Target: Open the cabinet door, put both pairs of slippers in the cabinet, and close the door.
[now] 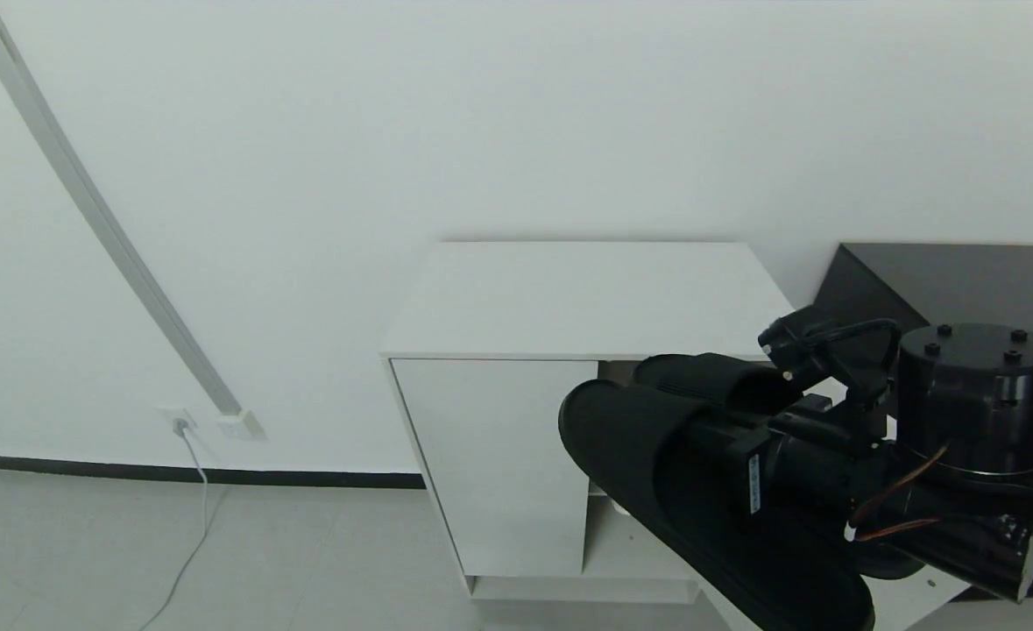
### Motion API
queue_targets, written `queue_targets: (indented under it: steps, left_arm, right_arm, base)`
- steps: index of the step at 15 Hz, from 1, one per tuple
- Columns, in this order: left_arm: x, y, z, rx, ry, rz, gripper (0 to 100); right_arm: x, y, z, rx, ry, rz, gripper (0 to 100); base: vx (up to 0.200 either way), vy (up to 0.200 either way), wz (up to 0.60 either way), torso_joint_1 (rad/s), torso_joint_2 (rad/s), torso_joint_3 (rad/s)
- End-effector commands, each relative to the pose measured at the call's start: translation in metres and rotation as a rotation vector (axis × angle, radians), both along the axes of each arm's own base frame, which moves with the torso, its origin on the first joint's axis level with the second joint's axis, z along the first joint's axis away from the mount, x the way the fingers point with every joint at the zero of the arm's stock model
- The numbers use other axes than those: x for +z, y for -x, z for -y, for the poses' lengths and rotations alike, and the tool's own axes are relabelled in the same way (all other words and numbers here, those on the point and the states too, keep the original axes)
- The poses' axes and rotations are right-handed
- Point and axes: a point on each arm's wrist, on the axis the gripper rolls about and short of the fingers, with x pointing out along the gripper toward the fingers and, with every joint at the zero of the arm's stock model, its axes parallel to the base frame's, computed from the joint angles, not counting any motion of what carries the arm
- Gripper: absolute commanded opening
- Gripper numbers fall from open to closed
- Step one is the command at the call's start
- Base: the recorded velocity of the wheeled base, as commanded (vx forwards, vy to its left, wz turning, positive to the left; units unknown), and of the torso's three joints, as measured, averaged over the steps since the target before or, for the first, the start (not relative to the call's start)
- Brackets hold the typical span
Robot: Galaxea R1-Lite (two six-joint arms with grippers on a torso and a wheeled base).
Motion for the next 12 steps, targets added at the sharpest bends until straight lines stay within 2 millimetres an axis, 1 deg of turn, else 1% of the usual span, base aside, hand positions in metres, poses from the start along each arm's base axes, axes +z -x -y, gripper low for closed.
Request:
queue_targets:
  steps: [1, 6, 12]
  left_arm:
    - [0.0, 0.0, 0.0, 0.0, 0.0, 0.0, 0]
    - [0.0, 0.0, 0.0, 0.0, 0.0, 0.0, 0]
    - [0.0, 0.0, -0.0001, 0.0, 0.002, 0.0, 0]
  right_arm:
    - [-0.0006, -0.0003, -0.0005, 0.001, 0.002, -0.001, 0]
    - [-0.0009, -0.0002, -0.0004, 0.001, 0.002, -0.001, 0]
    - [-0.0005, 0.0, -0.0002, 0.001, 0.0, 0.0, 0]
  base:
    - [0.0, -0.2, 0.0, 0.002, 0.0, 0.002]
    - [0.0, -0.2, 0.0, 0.003, 0.0, 0.001]
    - [0.0, 0.0, 0.0, 0.0, 0.0, 0.0]
